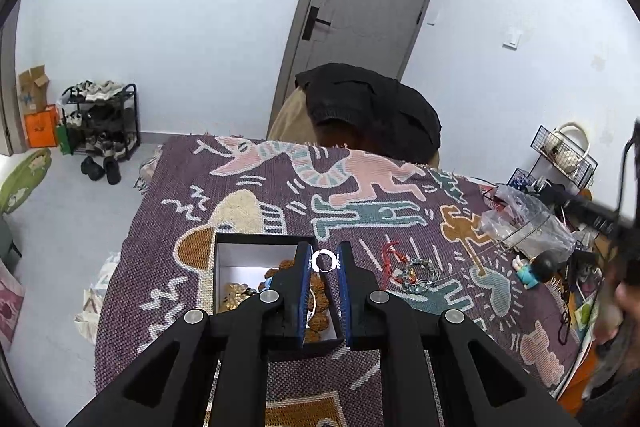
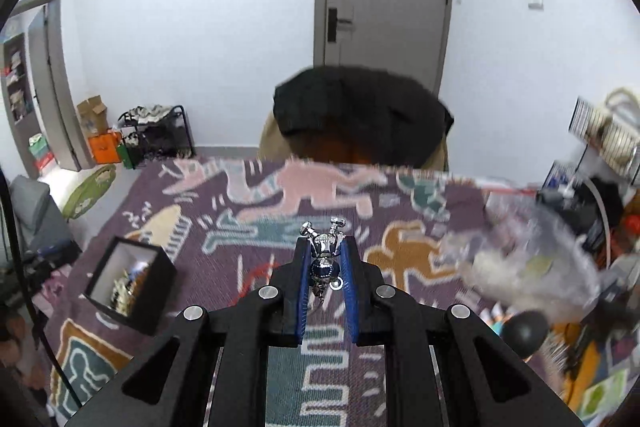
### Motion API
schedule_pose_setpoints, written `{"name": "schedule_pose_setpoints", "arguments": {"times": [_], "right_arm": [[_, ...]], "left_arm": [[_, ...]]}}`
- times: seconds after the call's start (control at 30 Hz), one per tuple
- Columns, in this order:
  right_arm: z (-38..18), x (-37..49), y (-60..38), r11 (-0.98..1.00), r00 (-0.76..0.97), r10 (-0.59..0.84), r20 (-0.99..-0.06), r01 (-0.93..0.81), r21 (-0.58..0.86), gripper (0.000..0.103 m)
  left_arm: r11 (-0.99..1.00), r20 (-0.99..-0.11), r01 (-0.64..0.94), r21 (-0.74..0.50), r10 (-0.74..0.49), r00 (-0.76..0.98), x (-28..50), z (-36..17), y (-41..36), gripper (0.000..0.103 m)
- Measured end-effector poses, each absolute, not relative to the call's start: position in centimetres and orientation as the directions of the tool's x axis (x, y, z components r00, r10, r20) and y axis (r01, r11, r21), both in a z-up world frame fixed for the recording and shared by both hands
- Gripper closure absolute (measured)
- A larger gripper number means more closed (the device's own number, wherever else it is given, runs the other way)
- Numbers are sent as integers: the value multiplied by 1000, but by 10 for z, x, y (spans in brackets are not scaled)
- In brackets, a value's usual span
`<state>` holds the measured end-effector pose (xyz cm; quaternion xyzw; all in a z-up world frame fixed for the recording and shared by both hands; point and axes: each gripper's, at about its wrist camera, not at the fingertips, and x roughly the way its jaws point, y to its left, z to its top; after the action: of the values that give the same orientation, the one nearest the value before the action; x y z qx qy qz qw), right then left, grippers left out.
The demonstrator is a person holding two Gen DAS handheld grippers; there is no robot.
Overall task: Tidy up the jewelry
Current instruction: 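Carry the silver ring to the black box and open the left tool, then lift the silver charm and drop it into the box with the right tool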
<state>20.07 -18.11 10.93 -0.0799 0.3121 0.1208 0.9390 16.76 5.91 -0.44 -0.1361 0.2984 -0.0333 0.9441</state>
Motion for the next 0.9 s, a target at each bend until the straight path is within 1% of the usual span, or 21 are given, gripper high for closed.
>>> {"name": "schedule_pose_setpoints", "arguments": {"times": [0.53, 0.67, 0.73, 0.77, 0.83, 0.87, 0.9], "right_arm": [[228, 173, -133, 926, 875, 186, -447, -308, -217, 88], [247, 168, -118, 916, 887, 193, -420, -316, -247, 88], [257, 166, -109, 911, 892, 197, -406, -320, -260, 88], [261, 164, -105, 909, 895, 200, -399, -321, -267, 88], [270, 162, -96, 904, 900, 207, -385, -326, -276, 88], [275, 161, -92, 901, 901, 212, -379, -330, -280, 88], [280, 160, -87, 898, 901, 219, -374, -336, -283, 88]], "left_arm": [[956, -608, -62, -288, -133, 782, 195, -32, 76, 90], [940, -621, -90, -330, -145, 770, 204, -39, 86, 89], [923, -636, -98, -371, -176, 751, 209, -44, 92, 89], [918, -640, -99, -384, -188, 745, 210, -45, 93, 87], [911, -642, -103, -398, -197, 741, 210, -46, 96, 80], [912, -639, -108, -396, -189, 746, 207, -45, 98, 68], [913, -633, -112, -393, -180, 753, 205, -44, 99, 54]]}}
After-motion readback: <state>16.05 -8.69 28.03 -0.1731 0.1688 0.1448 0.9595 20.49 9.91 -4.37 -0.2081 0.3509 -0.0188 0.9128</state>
